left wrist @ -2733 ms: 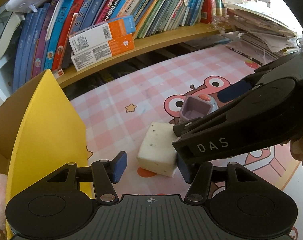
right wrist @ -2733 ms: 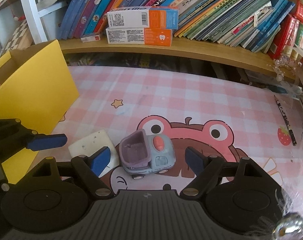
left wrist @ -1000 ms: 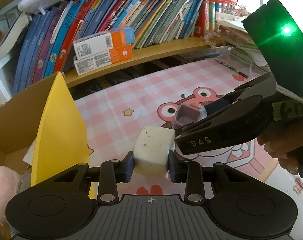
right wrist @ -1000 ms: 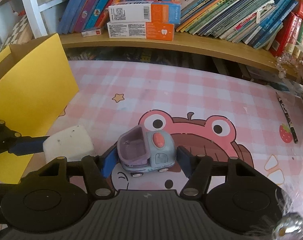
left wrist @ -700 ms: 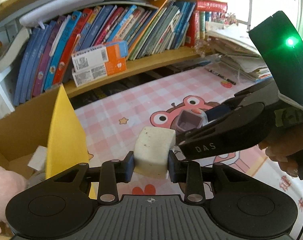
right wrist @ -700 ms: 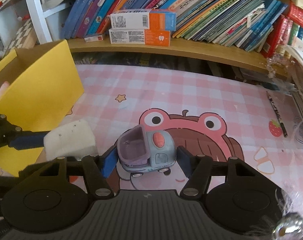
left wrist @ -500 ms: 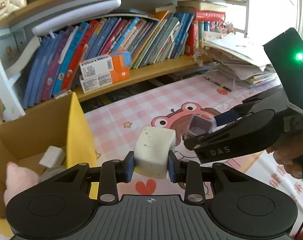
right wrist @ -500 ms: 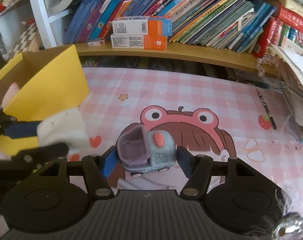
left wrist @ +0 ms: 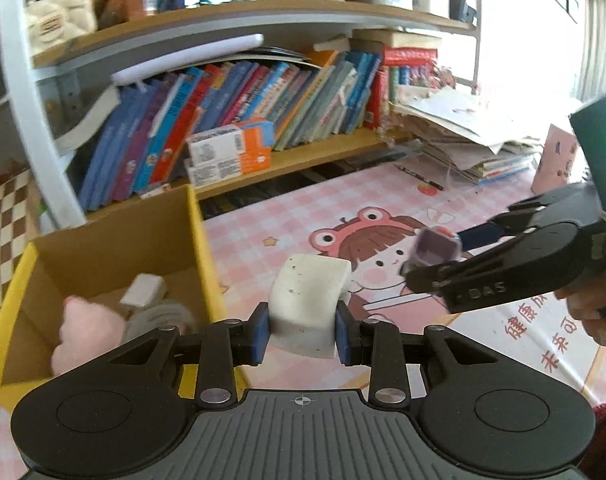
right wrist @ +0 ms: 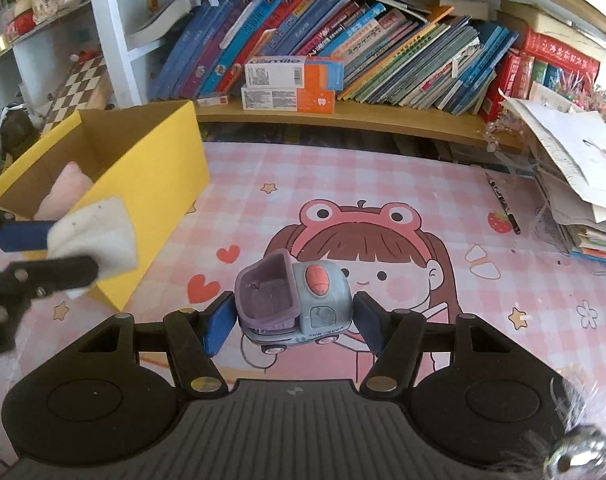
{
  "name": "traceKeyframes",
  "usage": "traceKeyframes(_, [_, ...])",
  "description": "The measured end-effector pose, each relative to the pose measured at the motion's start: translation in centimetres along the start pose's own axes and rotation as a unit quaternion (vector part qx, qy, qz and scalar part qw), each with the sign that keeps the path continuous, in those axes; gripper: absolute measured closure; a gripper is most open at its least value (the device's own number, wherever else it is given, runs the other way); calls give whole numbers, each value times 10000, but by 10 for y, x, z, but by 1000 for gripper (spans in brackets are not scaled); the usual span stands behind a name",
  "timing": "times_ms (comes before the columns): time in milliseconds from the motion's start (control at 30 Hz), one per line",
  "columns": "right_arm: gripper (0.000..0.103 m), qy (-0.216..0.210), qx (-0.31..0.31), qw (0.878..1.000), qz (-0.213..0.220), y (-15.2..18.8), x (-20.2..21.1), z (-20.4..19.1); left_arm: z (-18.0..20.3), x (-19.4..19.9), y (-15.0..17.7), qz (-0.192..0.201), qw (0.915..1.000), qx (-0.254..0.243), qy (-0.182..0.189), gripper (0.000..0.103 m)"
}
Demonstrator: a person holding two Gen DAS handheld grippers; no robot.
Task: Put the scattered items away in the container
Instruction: 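Lift the eraser with the left tool while the right tool carries the car toward the box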
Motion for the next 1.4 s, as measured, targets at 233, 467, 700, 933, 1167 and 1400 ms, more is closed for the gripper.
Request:
traceKeyframes(233, [42, 143, 65, 9998, 84, -5, 19, -20, -28, 32, 4, 147, 9998, 117, -110, 72])
traceKeyframes(467, [42, 242, 76, 9996, 158, -10, 32, -48, -63, 58, 10, 196, 9995, 191, -162, 72])
traceKeyframes(700, [42, 372, 178, 9988, 252, -21, 40, -77, -103, 78, 9, 395, 9986, 276, -231, 72])
traceKeyframes(933, [42, 391, 424, 9977, 360, -40, 42, -107, -136, 82, 7, 542, 9975, 383, -237, 72])
traceKeyframes(1167, [42, 293, 571, 9972, 383, -52, 37, -128, -152, 84, 2, 660, 9970, 338, -200, 72])
traceKeyframes(1400, [42, -80, 865, 9942, 633, -76, 25, -147, -163, 87, -22, 896, 9951, 16, -424, 72])
Point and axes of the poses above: each gripper's, at about its wrist camera, not at the fingertips, and x roughly against the way its jaws point, z to its right, y to its underside, the point moved 7 cm from there along -x, roughly the way its jaws point, and after that the axes turned 13 degrees about z, right-handed, at the moved point
